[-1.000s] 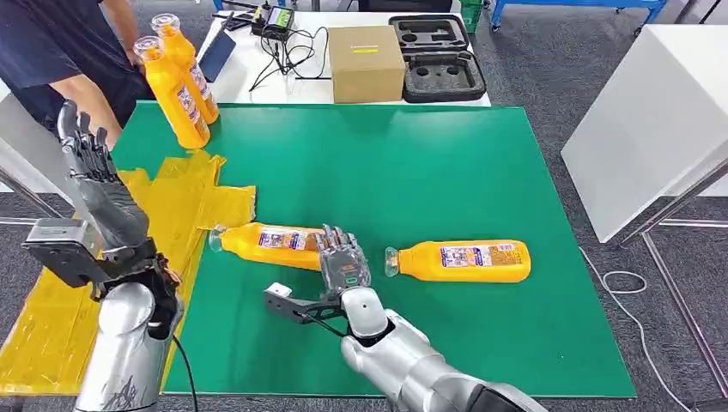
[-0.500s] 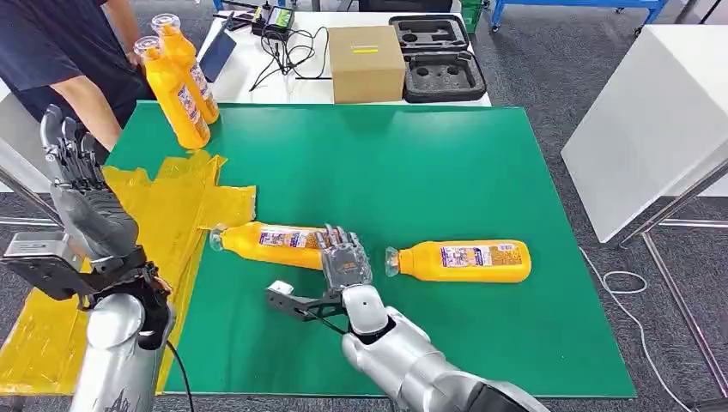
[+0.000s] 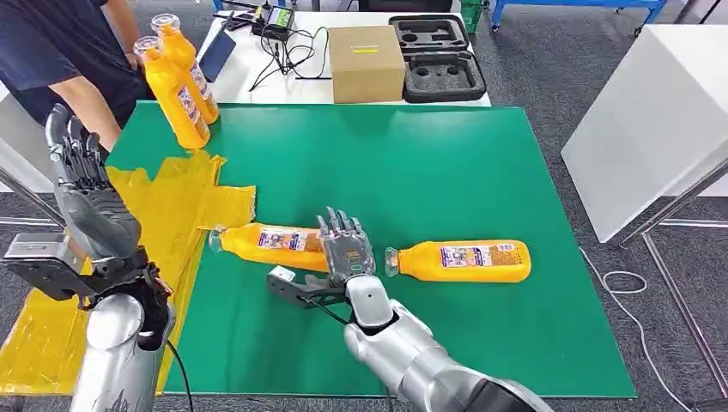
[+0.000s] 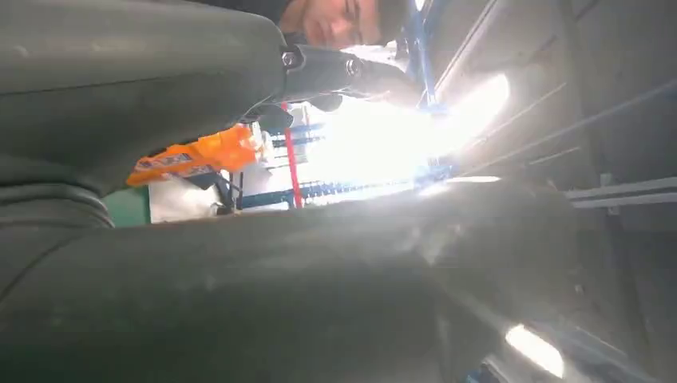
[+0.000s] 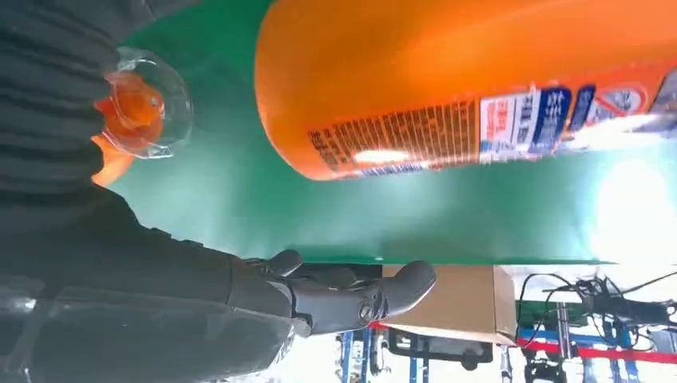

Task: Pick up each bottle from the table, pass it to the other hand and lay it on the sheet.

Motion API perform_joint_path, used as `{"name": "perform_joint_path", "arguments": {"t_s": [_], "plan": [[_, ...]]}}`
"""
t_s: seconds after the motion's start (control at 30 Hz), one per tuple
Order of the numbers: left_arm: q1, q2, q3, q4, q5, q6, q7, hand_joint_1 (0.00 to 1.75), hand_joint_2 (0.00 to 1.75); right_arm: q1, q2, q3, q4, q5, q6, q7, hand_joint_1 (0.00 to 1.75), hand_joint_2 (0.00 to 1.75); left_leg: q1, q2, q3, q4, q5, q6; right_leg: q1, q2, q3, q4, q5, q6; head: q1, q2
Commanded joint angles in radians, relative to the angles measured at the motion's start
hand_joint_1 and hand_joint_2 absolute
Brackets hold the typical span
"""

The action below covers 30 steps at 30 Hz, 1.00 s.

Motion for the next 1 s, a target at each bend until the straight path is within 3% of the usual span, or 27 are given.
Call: {"name": "perform_joint_path", "arguments": {"t_s": [0.03,0.17,0.2,0.87,0.9,1.0], "plan": [[-0.023,0.014,-0.005,0.087,0.009,-0.035,-0.027,0.0,0.0,0.001,-0.017,-0.081,0.006,0.03,-0.01,-0.002,0.0,0.0,0.0,-0.001,0.002,-0.001,0.0,-0.001,0.0,-0.002,0.003,-0.001,-0.001,0.0,0.0,0.0],[-0.047,-0.008,-0.046,0.161,0.012,-0.044,-0.058,0.0,0.0,0.028,-0.032,-0.136,0.016,0.075,-0.044,-0.017,0.0,0.0,0.0,-0.004,0.002,-0.001,0.001,-0.001,0.0,-0.004,0.003,-0.001,-0.001,0.0,0.0,0.0],[-0.054,-0.006,-0.061,0.171,0.012,-0.045,-0.059,0.0,0.0,0.039,-0.039,-0.15,0.013,0.086,-0.05,-0.014,0.0,1.75,0.0,-0.005,0.003,-0.001,0.0,-0.001,0.0,-0.006,0.005,-0.002,-0.001,0.0,0.0,0.0],[-0.187,0.015,-0.102,0.286,0.06,-0.039,-0.057,0.0,0.0,0.039,-0.037,-0.234,-0.023,0.141,-0.037,-0.043,0.0,1.75,-0.001,-0.002,0.0,0.0,0.0,-0.001,0.0,-0.003,0.0,0.0,0.0,0.0,0.0,0.0],[-0.191,0.015,-0.102,0.289,0.061,-0.039,-0.058,0.0,0.0,0.036,-0.035,-0.235,-0.024,0.142,-0.032,-0.042,0.0,0.0,-0.001,-0.002,0.001,0.001,0.0,-0.001,0.0,-0.004,0.001,0.0,-0.001,0.0,0.0,0.0],[-0.196,0.011,-0.109,0.297,0.067,-0.035,-0.065,0.0,0.0,0.043,-0.031,-0.246,-0.043,0.155,-0.029,-0.052,0.0,0.0,-0.001,-0.001,0.0,0.0,0.0,-0.001,0.0,-0.002,0.0,0.0,0.0,0.0,0.0,0.0]]}}
